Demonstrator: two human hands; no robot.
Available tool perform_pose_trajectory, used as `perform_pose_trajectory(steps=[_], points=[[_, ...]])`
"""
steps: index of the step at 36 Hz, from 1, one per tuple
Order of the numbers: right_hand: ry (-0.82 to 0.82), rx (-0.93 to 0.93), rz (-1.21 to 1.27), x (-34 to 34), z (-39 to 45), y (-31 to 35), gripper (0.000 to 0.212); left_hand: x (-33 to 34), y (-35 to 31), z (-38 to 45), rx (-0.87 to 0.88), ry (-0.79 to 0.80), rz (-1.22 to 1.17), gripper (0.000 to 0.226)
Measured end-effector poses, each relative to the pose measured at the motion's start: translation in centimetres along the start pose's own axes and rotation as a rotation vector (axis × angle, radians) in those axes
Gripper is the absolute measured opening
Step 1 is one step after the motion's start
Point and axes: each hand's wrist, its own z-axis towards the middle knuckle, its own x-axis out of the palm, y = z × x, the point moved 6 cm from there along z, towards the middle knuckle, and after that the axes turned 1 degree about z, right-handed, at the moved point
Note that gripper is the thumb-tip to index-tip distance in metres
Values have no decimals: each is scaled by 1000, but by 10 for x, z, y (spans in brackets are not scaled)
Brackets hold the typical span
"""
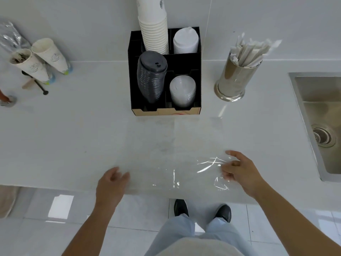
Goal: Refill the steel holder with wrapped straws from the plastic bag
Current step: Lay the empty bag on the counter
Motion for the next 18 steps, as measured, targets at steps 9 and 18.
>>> perform_pose_trajectory(steps=[9, 18], points=[[8, -20, -77, 16, 6, 1, 43, 43, -90, -13, 584, 159, 330, 51], [15, -14, -84, 26, -3, -1, 49, 160, -147, -9, 880, 487, 820, 55]])
